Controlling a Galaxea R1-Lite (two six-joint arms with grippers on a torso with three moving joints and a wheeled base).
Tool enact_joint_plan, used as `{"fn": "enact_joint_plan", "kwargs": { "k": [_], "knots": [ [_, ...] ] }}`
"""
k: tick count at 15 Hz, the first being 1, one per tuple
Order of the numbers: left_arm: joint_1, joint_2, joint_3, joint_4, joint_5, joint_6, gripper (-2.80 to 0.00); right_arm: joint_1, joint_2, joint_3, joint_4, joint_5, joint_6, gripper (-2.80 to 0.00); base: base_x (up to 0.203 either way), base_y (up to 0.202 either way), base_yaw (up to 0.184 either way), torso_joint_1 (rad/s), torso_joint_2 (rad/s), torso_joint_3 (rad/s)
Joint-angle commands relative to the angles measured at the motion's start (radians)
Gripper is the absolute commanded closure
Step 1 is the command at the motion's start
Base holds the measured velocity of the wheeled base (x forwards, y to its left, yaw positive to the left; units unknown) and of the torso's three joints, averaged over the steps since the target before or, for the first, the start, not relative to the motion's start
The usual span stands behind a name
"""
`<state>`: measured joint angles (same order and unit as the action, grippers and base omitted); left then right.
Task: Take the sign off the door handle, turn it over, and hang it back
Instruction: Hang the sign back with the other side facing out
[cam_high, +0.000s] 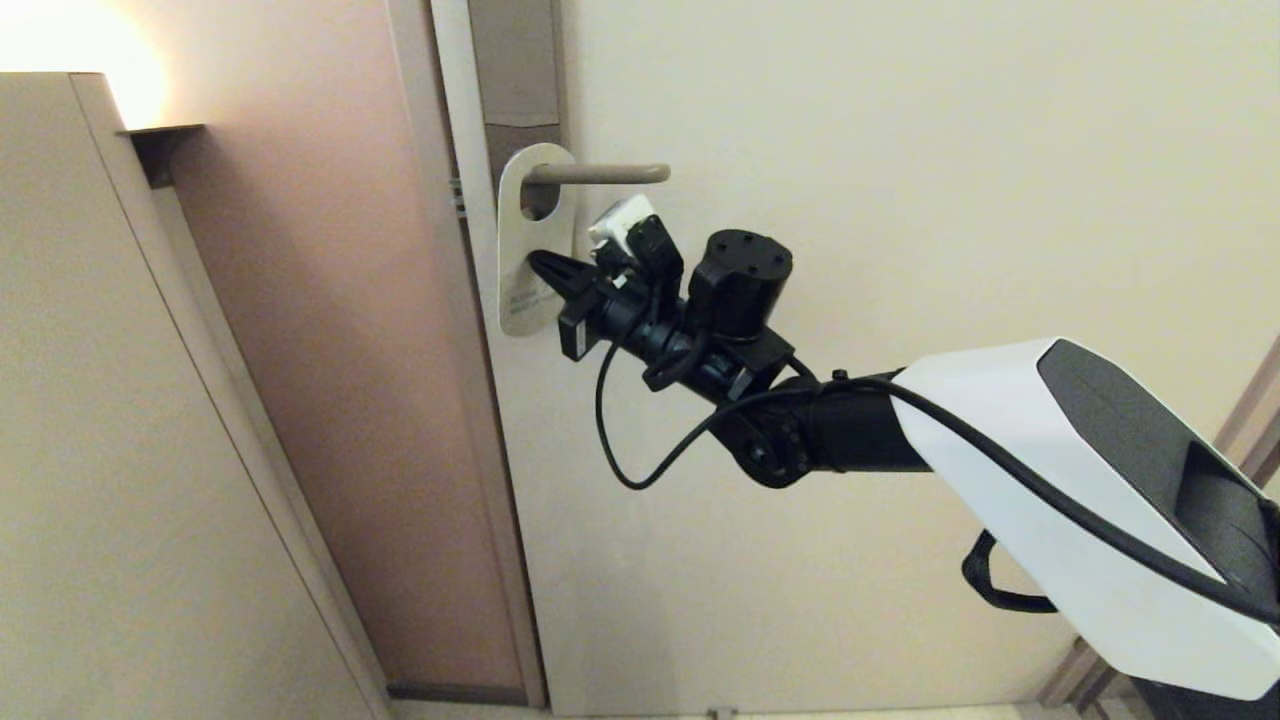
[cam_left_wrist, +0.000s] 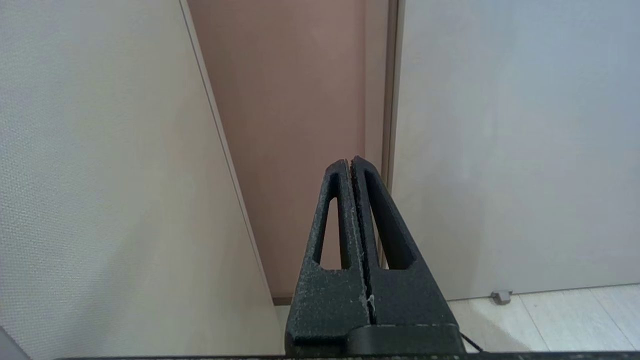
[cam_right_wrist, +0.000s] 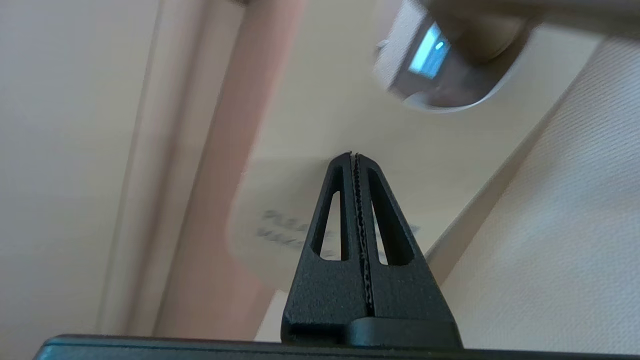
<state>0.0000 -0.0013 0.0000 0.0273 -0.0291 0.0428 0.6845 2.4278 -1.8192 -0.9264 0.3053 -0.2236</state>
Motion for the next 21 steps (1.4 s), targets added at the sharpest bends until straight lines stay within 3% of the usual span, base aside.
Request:
{"fn": "enact_joint_plan", "kwargs": {
  "k": [1, 4, 9, 21],
  "knots": [
    [0.000, 0.001, 0.000, 0.000, 0.000, 0.000, 0.00, 0.000, 0.054, -0.068, -0.008, -0.009, -0.003, 0.00, 0.000, 0.000, 0.000, 0.000, 0.00, 0.000],
    [0.000, 0.001, 0.000, 0.000, 0.000, 0.000, 0.00, -0.003, 0.094, -0.132, -0.011, -0.077, -0.020, 0.00, 0.000, 0.000, 0.000, 0.000, 0.00, 0.000],
    [0.000, 0.001, 0.000, 0.000, 0.000, 0.000, 0.00, -0.011, 0.096, -0.117, -0.013, -0.086, -0.040, 0.00, 0.000, 0.000, 0.000, 0.000, 0.00, 0.000],
    [0.000, 0.001, 0.000, 0.000, 0.001, 0.000, 0.00, -0.006, 0.008, -0.042, -0.014, -0.020, -0.031, 0.00, 0.000, 0.000, 0.000, 0.000, 0.00, 0.000]
  ]
}}
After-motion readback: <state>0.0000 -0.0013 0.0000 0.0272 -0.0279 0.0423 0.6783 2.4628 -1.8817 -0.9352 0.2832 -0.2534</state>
